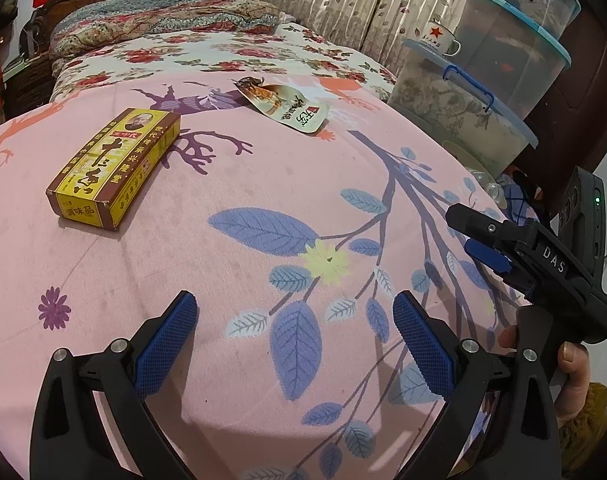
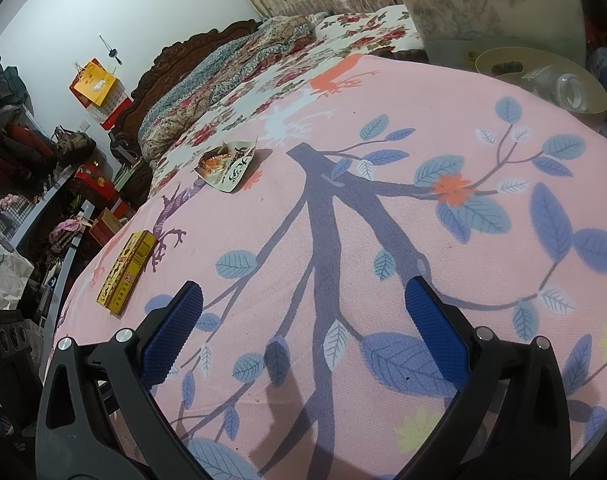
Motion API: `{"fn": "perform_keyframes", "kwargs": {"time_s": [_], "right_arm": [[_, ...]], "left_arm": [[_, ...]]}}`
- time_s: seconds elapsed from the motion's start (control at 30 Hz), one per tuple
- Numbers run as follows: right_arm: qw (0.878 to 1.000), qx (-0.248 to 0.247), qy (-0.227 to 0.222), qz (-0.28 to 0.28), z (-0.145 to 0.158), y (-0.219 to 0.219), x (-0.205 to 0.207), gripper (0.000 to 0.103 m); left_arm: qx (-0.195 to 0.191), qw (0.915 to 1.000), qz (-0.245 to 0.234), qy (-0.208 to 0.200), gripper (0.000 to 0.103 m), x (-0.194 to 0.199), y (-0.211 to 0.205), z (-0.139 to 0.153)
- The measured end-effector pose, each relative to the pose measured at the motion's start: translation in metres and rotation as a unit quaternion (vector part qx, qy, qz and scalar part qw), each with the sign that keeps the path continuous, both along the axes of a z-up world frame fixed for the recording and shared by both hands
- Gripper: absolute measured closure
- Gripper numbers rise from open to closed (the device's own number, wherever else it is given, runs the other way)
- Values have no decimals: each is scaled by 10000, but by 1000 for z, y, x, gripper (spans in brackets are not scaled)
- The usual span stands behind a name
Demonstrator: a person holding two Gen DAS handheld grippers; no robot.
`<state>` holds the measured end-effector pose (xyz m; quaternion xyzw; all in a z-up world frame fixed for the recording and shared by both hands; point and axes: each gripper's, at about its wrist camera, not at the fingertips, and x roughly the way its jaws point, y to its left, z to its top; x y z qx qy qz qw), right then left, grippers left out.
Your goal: Collect trash
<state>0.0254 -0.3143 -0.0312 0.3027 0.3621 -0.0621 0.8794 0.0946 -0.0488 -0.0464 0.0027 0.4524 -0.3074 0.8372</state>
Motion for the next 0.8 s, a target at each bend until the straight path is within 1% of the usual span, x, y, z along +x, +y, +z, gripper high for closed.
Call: {"fn": "perform_keyframes", "kwargs": {"time_s": [0.13,0.27,0.33,0.43,0.57,0.8], "right_arm": [[10000,-16,-10,-13,1,1,-1,3],[9998,-160,57,-135,1,5,-3,3],[9988,-296,151,-350,2,6,-5,3],[9978,-345,194,-537,2,3,-8,4],[9971,-433,230,-585,2,4,-7,3],[9977,-496,231,-402,2,14,-8,3]], "left_arm": [[-73,10000,11,18,9,0,3,0],[-62,10000,18,13,9,0,3,0],[-13,10000,18,0,9,0,3,0],[153,9998,96,-52,9,-1,1,0],[580,9974,386,-166,9,-2,-1,-1],[551,9961,670,-157,9,0,8,0]]}}
